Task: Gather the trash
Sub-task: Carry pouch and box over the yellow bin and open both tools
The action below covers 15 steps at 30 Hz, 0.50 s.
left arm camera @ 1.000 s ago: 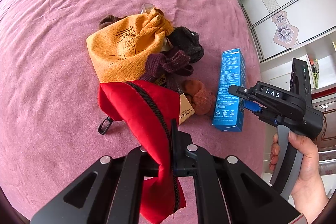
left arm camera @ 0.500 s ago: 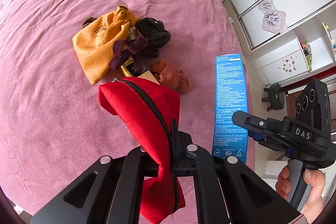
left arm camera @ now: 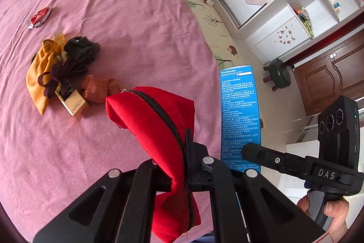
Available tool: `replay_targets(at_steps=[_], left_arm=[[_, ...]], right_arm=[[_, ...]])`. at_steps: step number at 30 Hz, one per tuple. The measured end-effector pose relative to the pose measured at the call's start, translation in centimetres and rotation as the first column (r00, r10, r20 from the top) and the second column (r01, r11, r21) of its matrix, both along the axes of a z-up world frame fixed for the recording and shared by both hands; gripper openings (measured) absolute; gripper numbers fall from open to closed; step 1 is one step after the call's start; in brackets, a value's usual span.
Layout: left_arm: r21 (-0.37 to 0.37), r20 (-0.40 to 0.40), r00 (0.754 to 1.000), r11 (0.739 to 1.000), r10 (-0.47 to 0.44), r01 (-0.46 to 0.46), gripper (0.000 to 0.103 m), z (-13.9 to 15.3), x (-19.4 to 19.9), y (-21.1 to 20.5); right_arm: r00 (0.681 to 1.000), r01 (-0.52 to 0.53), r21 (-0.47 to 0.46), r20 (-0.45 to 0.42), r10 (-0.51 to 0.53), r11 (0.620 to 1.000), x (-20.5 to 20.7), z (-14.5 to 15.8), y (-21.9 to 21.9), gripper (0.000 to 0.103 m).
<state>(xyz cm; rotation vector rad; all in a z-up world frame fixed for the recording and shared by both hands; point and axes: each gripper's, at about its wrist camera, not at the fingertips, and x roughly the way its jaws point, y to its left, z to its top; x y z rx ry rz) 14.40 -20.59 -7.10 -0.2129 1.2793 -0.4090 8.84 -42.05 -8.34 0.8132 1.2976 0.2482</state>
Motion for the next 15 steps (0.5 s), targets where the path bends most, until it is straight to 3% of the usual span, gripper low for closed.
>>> replay_targets(at_steps=[8, 15], left_arm=[[0.008, 0.008, 0.989, 0.989, -0.145, 0.145, 0.005, 0.1, 1.6, -9.2], [0.006, -0.007, 0.964, 0.964, -0.266, 0.266, 0.005, -1.2, 2.9, -18.1]], right_arm=[[0.991, 0.132, -0.023, 0.022, -0.132, 0.991, -1.3, 0.2, -8.2, 0.045], [0.958, 0.287, -0.033, 0.02, -0.287, 0.957, -2.8, -0.8, -16.8, 0.045]])
